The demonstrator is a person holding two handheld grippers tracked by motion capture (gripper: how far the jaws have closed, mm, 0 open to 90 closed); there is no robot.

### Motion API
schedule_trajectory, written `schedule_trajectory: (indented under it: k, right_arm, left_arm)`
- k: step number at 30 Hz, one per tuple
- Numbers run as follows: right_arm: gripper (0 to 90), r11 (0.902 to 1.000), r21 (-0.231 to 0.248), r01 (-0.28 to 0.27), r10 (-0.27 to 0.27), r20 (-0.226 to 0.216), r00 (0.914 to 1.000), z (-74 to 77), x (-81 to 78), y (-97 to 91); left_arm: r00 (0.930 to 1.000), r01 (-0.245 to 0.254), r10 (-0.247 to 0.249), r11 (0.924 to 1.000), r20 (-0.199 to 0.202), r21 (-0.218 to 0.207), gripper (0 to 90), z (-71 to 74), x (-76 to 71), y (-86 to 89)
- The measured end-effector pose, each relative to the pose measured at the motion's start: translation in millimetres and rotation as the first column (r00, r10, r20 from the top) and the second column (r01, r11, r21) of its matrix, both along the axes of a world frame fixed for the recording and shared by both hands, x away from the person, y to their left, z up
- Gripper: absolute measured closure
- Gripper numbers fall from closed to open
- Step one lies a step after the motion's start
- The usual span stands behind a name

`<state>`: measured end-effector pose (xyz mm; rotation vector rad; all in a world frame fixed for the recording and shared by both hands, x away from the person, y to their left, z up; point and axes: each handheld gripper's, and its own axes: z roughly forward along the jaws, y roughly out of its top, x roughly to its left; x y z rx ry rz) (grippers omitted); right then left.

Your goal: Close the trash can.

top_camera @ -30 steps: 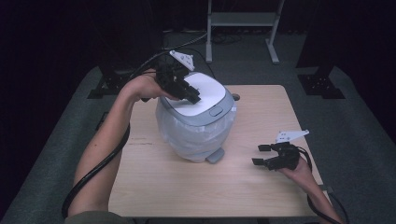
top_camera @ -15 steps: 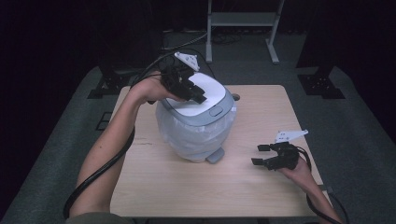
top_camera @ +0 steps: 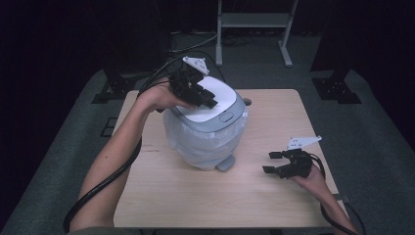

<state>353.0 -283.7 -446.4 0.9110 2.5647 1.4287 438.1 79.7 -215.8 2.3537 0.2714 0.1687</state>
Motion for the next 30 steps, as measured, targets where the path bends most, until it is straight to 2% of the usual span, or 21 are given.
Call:
schedule_trajectory:
  k: [3, 4, 7, 9, 10, 12, 14, 19, 22, 26, 30]
  right_arm:
    - [26.3, 1.0, -0.001, -0.003, 0.003, 0.001, 1.0, 0.0, 0.2, 1.1]
    - [26.3, 1.0, -0.001, -0.003, 0.003, 0.001, 1.0, 0.1, 0.2, 1.6]
    - [26.2, 1.0, -0.005, -0.006, 0.006, 0.002, 1.0, 0.5, -0.3, 2.7]
    - [26.3, 1.0, -0.002, -0.006, 0.006, 0.006, 1.0, 0.7, -1.1, 2.3]
    - [26.3, 1.0, -0.003, -0.006, 0.006, 0.005, 1.0, 0.7, -0.9, 1.7]
    - [26.2, 1.0, 0.002, 0.002, -0.002, 0.003, 1.0, 0.9, -0.5, 0.1]
    - [26.3, 1.0, 0.005, 0.005, -0.005, 0.006, 1.0, 1.9, -0.2, -1.7]
    - [26.3, 0.9998, 0.011, 0.018, -0.018, 0.012, 0.9998, 3.3, -0.6, -4.6]
    - [26.3, 0.9996, 0.012, 0.026, -0.026, 0.009, 0.9996, 3.7, -0.1, -6.2]
    - [26.2, 0.9993, 0.01, 0.037, -0.037, 0.014, 0.9992, 4.3, -0.3, -8.3]
    - [26.3, 0.9989, 0.007, 0.046, -0.046, 0.02, 0.9987, 5.6, -1.9, -10.1]
  left_arm:
    - [0.9999, -0.004, 0.004, 0.9998, 0.011, 0.02, 68.8, 1.1, -2.3, -2.0]
    - [0.9994, 0.002, -0.003, 0.9991, 0.033, 0.043, 70.0, -0.3, -3.2, -3.2]
    - [0.9996, -0.006, 0.005, 0.9994, 0.029, 0.035, 70.9, -0.9, -4.6, -4.1]
    - [0.9989, -0.009, 0.007, 0.9993, 0.047, 0.037, 66.3, -0.7, -4.7, -3.5]
    - [0.9995, -0.004, 0.003, 0.9996, 0.03, 0.028, 63.8, -1.3, -4.6, -3.4]
    - [0.9994, 0.023, -0.023, 0.9996, 0.027, 0.019, 55.0, -2.3, -5.6, -2.4]
    - [0.9998, 0.013, -0.014, 0.9994, 0.015, 0.032, 49.3, -0.6, -5.9, -0.7]
    - [1.0, -0.001, 0.001, 1.0, 0.001, 0.001, 40.5, 4.7, -10.2, 8.0]
    - [0.9999, -0.009, 0.009, 0.9999, 0.007, 0.011, 37.8, 4.7, -13.4, 14.3]
    - [0.9998, -0.022, 0.022, 0.9997, 0.004, -0.008, 36.8, 3.0, -20.1, 24.1]
    - [0.9993, -0.036, 0.036, 0.9993, 0.008, -0.007, 35.6, 1.9, -27.5, 33.3]
